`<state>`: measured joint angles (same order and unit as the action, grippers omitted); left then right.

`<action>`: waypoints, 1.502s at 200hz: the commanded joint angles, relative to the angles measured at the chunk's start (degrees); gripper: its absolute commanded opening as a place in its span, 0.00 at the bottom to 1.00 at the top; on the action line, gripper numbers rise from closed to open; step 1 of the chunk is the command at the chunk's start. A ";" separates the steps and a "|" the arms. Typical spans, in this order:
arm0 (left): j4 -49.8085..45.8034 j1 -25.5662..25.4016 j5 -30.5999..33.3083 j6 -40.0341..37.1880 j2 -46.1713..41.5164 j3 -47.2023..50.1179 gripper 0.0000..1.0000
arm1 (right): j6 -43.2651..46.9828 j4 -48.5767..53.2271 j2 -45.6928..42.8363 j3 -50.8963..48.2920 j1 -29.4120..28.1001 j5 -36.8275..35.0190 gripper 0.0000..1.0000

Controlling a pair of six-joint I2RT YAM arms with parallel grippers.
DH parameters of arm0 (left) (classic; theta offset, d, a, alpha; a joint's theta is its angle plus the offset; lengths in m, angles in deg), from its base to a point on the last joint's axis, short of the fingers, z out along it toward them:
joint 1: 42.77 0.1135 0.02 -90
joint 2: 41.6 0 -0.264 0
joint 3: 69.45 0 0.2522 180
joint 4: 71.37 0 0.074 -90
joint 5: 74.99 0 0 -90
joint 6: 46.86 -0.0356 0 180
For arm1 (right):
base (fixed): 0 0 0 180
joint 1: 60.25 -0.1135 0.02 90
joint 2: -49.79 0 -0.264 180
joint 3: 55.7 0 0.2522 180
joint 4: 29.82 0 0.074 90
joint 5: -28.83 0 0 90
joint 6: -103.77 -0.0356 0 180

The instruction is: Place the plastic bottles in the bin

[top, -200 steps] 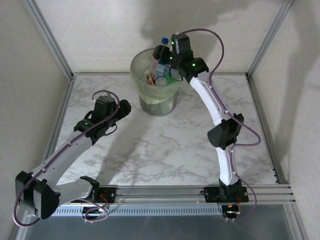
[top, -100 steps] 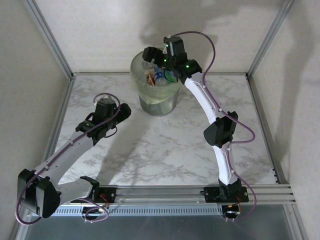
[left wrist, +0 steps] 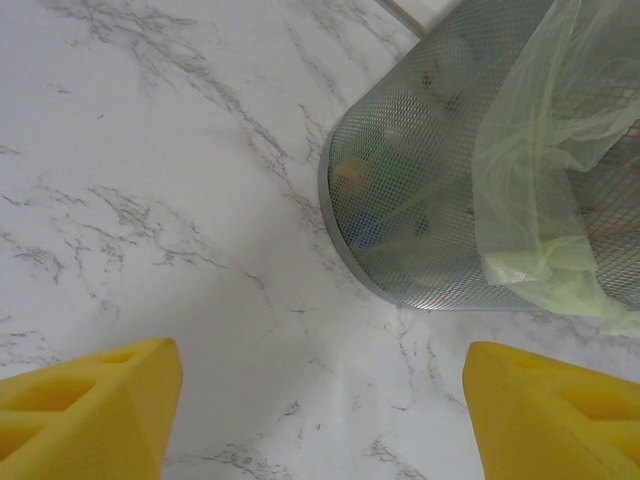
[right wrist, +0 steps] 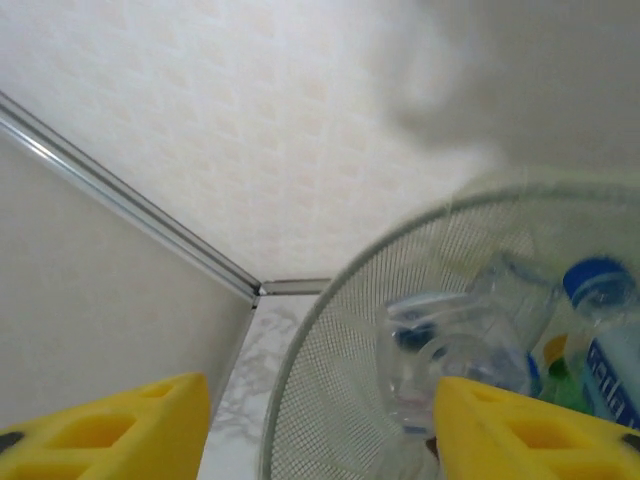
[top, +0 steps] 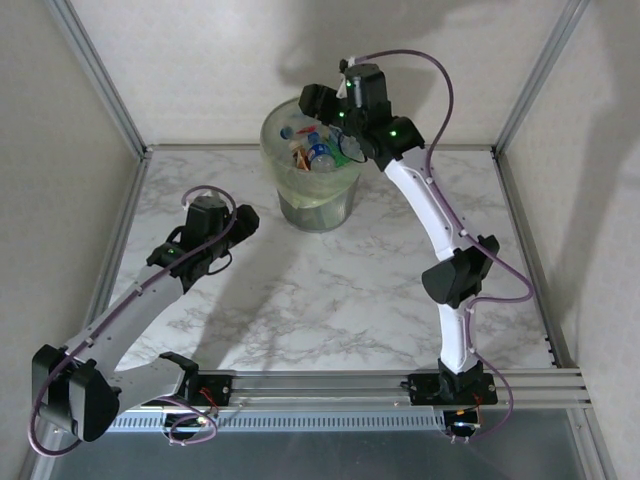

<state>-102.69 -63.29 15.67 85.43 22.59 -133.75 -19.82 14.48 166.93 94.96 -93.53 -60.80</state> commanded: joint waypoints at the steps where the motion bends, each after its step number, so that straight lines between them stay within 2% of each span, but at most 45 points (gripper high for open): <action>1: 0.73 0.56 1.00 0.48 -1.69 -0.28 0.74 | 2.41 -3.02 0.97 0.02 -0.30 -2.78 0.52; 32: 1.00 0.71 0.85 0.04 -1.44 -0.26 0.74 | 2.89 -3.35 4.50 3.72 1.54 -5.14 0.50; 82: 1.19 1.47 -0.11 -0.89 -0.29 -0.32 0.74 | 3.96 -4.79 10.47 8.19 4.46 2.57 0.47; 119: 1.20 1.75 -0.15 -0.73 0.15 -0.52 0.74 | 3.83 -7.33 11.09 6.57 4.20 7.42 0.38; 146: 1.39 1.71 -0.31 -0.36 0.05 -0.27 0.74 | 5.06 -6.42 8.70 2.05 2.31 7.38 0.36; 184: 1.21 1.76 -0.58 -0.19 0.15 -0.65 0.74 | 4.32 -9.78 -0.28 -12.87 -0.69 4.09 0.35; 208: 1.04 1.77 -0.83 -0.18 0.25 -1.26 0.73 | 3.76 -9.10 -4.08 -17.90 -2.76 0.84 0.33; 258: 0.85 1.72 -1.11 -0.10 -0.90 -0.87 0.74 | 3.01 -6.12 -10.95 -25.16 -6.13 -6.87 0.35; 300: 0.85 1.74 -1.19 -0.01 -1.90 -0.70 0.74 | 2.62 -4.60 -14.58 -25.18 -6.21 -9.39 0.38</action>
<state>-102.48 -62.06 14.78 85.23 22.43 -133.75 -16.82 9.24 155.83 69.08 -99.67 -66.86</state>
